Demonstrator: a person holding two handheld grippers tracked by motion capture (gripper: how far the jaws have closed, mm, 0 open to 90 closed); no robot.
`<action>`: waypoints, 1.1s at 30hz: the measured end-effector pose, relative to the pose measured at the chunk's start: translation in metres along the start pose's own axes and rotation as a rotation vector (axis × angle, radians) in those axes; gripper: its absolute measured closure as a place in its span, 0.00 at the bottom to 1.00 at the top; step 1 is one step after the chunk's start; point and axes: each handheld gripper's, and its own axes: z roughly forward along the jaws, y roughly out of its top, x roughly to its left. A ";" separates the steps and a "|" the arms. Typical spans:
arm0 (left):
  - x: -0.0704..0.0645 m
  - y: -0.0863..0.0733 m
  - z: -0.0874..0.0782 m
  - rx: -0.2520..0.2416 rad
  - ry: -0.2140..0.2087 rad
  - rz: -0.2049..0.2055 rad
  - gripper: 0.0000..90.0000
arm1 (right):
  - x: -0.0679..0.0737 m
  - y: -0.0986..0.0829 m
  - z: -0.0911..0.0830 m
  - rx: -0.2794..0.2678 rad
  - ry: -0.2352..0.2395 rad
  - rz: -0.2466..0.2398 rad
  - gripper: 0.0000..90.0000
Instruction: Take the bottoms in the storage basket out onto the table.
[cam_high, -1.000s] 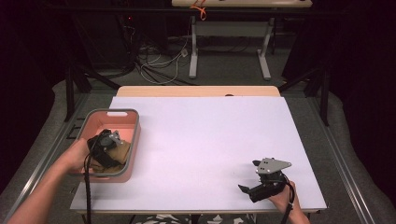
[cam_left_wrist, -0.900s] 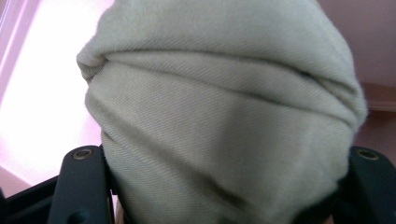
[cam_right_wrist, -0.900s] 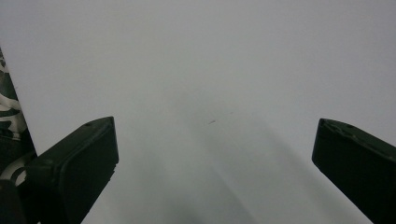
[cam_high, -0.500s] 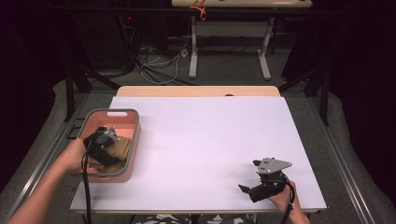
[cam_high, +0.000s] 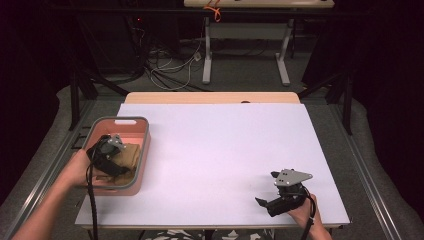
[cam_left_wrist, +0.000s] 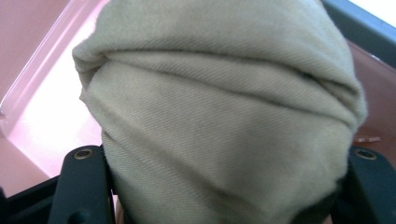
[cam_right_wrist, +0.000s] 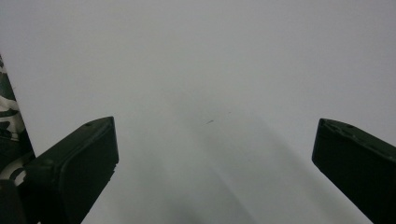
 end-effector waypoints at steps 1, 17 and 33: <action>0.000 0.000 -0.001 -0.005 0.009 0.000 0.36 | 0.000 0.000 0.000 0.000 0.000 0.000 0.00; -0.002 0.004 -0.011 -0.074 0.055 -0.054 0.37 | 0.000 0.000 0.000 -0.009 -0.005 0.000 0.00; -0.004 0.006 -0.021 -0.148 0.097 -0.096 0.38 | -0.001 0.000 -0.001 -0.005 -0.009 0.000 0.00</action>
